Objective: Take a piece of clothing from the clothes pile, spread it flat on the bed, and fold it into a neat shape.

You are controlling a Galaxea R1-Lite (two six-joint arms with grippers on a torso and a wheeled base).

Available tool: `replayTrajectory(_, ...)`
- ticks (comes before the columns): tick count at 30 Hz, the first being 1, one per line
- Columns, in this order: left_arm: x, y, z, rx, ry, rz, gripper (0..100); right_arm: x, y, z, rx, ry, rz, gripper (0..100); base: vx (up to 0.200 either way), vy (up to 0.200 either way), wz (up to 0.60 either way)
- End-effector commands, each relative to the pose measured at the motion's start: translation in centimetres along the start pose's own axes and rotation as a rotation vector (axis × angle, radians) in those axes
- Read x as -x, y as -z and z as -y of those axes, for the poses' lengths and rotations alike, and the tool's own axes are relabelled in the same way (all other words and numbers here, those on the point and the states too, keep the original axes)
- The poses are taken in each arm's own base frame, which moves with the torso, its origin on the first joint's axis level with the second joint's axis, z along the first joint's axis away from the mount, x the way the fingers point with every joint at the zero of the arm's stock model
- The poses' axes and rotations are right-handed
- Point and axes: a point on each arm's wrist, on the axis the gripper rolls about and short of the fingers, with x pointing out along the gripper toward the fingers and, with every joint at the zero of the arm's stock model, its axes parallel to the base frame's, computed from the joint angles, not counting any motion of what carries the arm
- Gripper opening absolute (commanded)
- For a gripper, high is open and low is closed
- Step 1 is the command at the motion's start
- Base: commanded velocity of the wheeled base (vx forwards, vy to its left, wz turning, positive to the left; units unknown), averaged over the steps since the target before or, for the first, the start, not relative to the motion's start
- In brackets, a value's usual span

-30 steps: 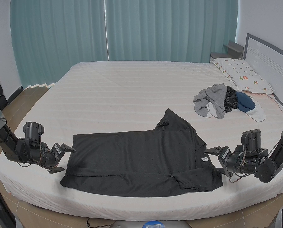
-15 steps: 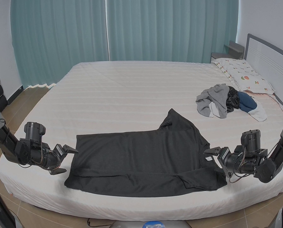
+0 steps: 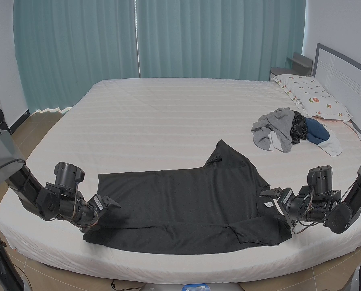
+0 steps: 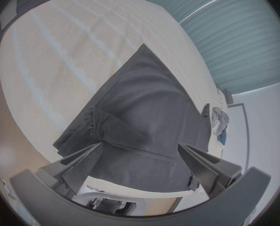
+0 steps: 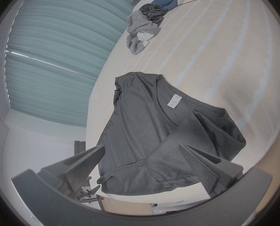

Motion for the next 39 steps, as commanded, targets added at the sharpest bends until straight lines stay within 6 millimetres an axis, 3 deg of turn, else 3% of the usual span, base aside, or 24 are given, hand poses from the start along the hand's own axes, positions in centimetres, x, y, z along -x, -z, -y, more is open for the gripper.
replayTrajectory(1, -1.6, 1.1, -0.1, -0.021, -0.051, -0.029, 100, -0.2, 0.1, 0.2, -0.001, 0.008, -0.005, 100, 0.000, 0.000, 0.00)
replayTrajectory(5, -2.1, 0.8, 0.1, -0.025, -0.062, -0.008, 100, -0.2, 0.1, 0.2, -0.001, 0.008, -0.005, 100, 0.000, 0.000, 0.00)
replayTrajectory(14, -2.9, -2.6, 1.2, 0.002, -0.039, 0.099, 100, -0.2, 0.1, 0.2, -0.001, 0.009, -0.006, 100, 0.000, 0.000, 0.00)
replayTrajectory(20, -2.6, -6.0, 2.0, 0.077, 0.010, 0.196, 100, -0.2, 0.1, 0.2, -0.003, 0.010, -0.006, 100, 0.000, 0.000, 0.00)
replayTrajectory(28, -1.7, -7.7, 1.4, 0.131, 0.026, 0.240, 100, -0.5, 0.2, 0.5, -0.004, 0.022, -0.011, 100, 0.000, 0.000, 0.00)
replayTrajectory(33, -1.5, -7.8, 0.7, 0.095, 0.026, 0.211, 100, -0.4, 0.1, 0.4, -0.006, 0.019, -0.009, 100, 0.000, 0.000, 0.00)
replayTrajectory(39, -1.9, -6.8, -0.9, -0.135, 0.035, 0.090, 100, -0.4, 0.2, 0.5, -0.004, 0.026, -0.007, 100, 0.000, 0.000, 0.00)
